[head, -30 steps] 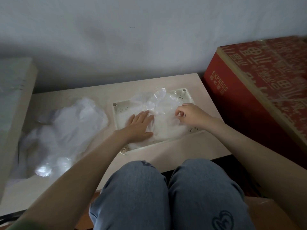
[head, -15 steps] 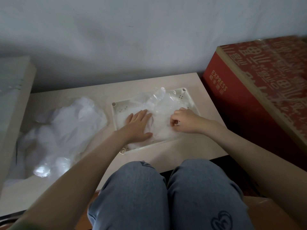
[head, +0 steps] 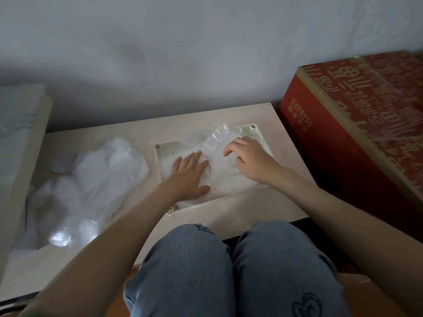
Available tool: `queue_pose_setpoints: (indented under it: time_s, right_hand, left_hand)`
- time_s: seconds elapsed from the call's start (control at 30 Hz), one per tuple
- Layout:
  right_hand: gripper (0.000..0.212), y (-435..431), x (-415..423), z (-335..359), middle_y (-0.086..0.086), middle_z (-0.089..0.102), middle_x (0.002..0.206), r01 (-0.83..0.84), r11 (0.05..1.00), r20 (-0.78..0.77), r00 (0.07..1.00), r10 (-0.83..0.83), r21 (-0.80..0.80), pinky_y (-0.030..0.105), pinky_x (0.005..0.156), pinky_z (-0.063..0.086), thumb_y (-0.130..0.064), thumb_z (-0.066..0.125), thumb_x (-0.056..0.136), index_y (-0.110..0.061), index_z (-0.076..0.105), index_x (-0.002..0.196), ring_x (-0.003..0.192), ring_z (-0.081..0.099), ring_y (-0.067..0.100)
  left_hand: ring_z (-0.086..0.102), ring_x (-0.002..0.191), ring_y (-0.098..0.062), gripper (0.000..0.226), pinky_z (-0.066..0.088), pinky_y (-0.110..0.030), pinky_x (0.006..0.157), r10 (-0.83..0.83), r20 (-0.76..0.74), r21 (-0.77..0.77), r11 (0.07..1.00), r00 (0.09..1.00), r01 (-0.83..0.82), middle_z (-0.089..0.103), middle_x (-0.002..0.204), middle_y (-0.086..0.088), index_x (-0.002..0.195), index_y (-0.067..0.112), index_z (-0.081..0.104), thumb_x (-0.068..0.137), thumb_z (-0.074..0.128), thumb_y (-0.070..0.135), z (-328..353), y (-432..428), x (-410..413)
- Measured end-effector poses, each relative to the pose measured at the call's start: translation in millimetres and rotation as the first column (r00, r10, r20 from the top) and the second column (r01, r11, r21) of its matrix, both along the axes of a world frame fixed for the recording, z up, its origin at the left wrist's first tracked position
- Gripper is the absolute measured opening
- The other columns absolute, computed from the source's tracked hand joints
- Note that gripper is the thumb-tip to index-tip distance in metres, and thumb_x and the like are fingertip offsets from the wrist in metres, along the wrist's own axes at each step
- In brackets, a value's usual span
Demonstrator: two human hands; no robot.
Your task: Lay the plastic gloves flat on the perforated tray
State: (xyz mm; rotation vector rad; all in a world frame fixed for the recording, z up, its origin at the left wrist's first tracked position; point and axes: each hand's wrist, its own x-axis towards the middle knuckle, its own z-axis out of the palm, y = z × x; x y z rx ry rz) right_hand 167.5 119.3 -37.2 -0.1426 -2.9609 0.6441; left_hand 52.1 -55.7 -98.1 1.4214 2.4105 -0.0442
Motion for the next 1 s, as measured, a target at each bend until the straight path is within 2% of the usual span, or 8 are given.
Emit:
queue_pose_setpoints:
  time_s: [0.07, 0.13, 0.23, 0.33, 0.53, 0.67, 0.83, 1.0]
  right_hand:
    - [0.031, -13.6, -1.4, -1.5, 0.006, 0.065, 0.104, -0.079, 0.996, -0.003, 0.997, 0.078, -0.038, 0.033, 0.093, 0.036, 0.0, 0.042, 0.085, -0.005, 0.067, 0.101, 0.099, 0.052, 0.024]
    - [0.032, -23.5, -1.4, -9.3, 0.007, 0.058, 0.128, -0.146, 0.989, 0.092, 0.985, 0.145, 0.004, 0.029, 0.103, 0.029, -0.013, 0.044, 0.097, -0.008, 0.058, 0.125, 0.12, 0.046, 0.022]
    - [0.062, -29.3, 4.8, -24.1, 0.003, 0.002, 0.162, -0.156, 0.983, 0.446, 0.89, 0.095, 0.101, 0.034, 0.117, 0.0, -0.042, 0.028, 0.103, -0.015, 0.004, 0.154, 0.148, -0.002, 0.017]
    - [0.064, -24.3, 14.1, -32.0, 0.001, -0.017, 0.16, -0.1, 0.992, 0.591, 0.806, 0.033, 0.081, 0.035, 0.117, -0.01, -0.045, 0.019, 0.103, -0.018, -0.011, 0.152, 0.145, -0.019, 0.015]
    - [0.056, -19.9, 10.3, -17.0, -0.004, 0.003, 0.161, 0.01, 1.0, 0.449, 0.894, 0.0, -0.02, 0.031, 0.115, 0.001, -0.041, 0.029, 0.103, -0.021, 0.013, 0.153, 0.147, -0.002, 0.012]
    - [0.042, -24.8, -1.5, -2.0, -0.006, 0.038, 0.146, 0.01, 1.0, 0.251, 0.968, -0.011, 0.006, 0.027, 0.103, 0.015, -0.025, 0.047, 0.096, -0.02, 0.045, 0.138, 0.132, 0.026, 0.016]
    - [0.031, -39.0, -20.0, 10.0, -0.01, 0.052, 0.129, -0.048, 0.999, 0.115, 0.992, 0.047, 0.004, 0.019, 0.086, 0.014, -0.018, 0.051, 0.093, -0.02, 0.057, 0.123, 0.121, 0.036, 0.013]
    - [0.031, -56.6, -37.2, 18.1, -0.008, 0.053, 0.127, -0.108, 0.994, 0.088, 0.99, 0.109, -0.012, 0.021, 0.09, 0.016, -0.02, 0.051, 0.094, -0.02, 0.056, 0.124, 0.122, 0.037, 0.012]
  left_hand:
    - [-0.012, 0.147, -0.023, 0.081, -0.006, -0.045, 0.118, 0.002, 0.012, -0.026, 1.0, 1.0, -0.001, -0.015, 0.16, -0.007, 0.154, 0.021, 0.003, 0.093, 0.043, 0.056, 1.7, 0.3, 0.1]
    - [-0.012, 0.147, -0.022, 0.082, -0.006, -0.045, 0.119, -0.001, 0.02, -0.041, 0.999, 1.0, 0.002, -0.015, 0.16, -0.007, 0.153, 0.018, 0.0, 0.094, 0.042, 0.056, 1.9, 1.0, 0.5]
    - [-0.009, 0.148, -0.021, 0.08, -0.005, -0.044, 0.118, -0.002, -0.009, -0.029, 1.0, 1.0, 0.001, -0.012, 0.161, -0.006, 0.153, 0.016, -0.001, 0.095, 0.037, 0.057, 1.3, 0.6, 1.4]
    - [-0.006, 0.148, -0.02, 0.073, -0.005, -0.043, 0.118, 0.006, -0.04, -0.008, 1.0, 0.999, -0.007, -0.009, 0.161, -0.003, 0.153, 0.016, 0.003, 0.098, 0.03, 0.056, 4.6, -2.2, 1.9]
    - [0.014, 0.146, -0.028, 0.055, 0.008, -0.045, 0.117, 0.167, -0.196, 0.197, 0.972, 0.966, -0.128, 0.011, 0.16, -0.009, 0.15, 0.01, 0.022, 0.102, 0.032, 0.036, 17.9, -25.2, -7.1]
    - [0.037, 0.13, -0.041, 0.046, 0.027, -0.051, 0.107, 0.424, -0.183, 0.464, 0.833, 0.887, -0.303, 0.039, 0.145, -0.019, 0.136, 0.001, 0.045, 0.09, 0.048, 0.001, 22.5, -55.2, -17.5]
    - [0.035, 0.132, -0.036, 0.046, 0.027, -0.044, 0.109, 0.668, -0.19, 0.257, 0.741, 0.719, -0.621, 0.036, 0.145, -0.019, 0.138, 0.003, 0.037, 0.097, 0.046, 0.022, 18.4, -102.4, -29.7]
    - [0.058, 0.103, -0.032, 0.026, 0.043, -0.034, 0.08, 0.642, -0.159, 0.126, 0.766, 0.75, -0.63, 0.061, 0.112, -0.014, 0.114, 0.005, 0.053, 0.099, 0.042, 0.023, 14.8, -129.4, -36.7]
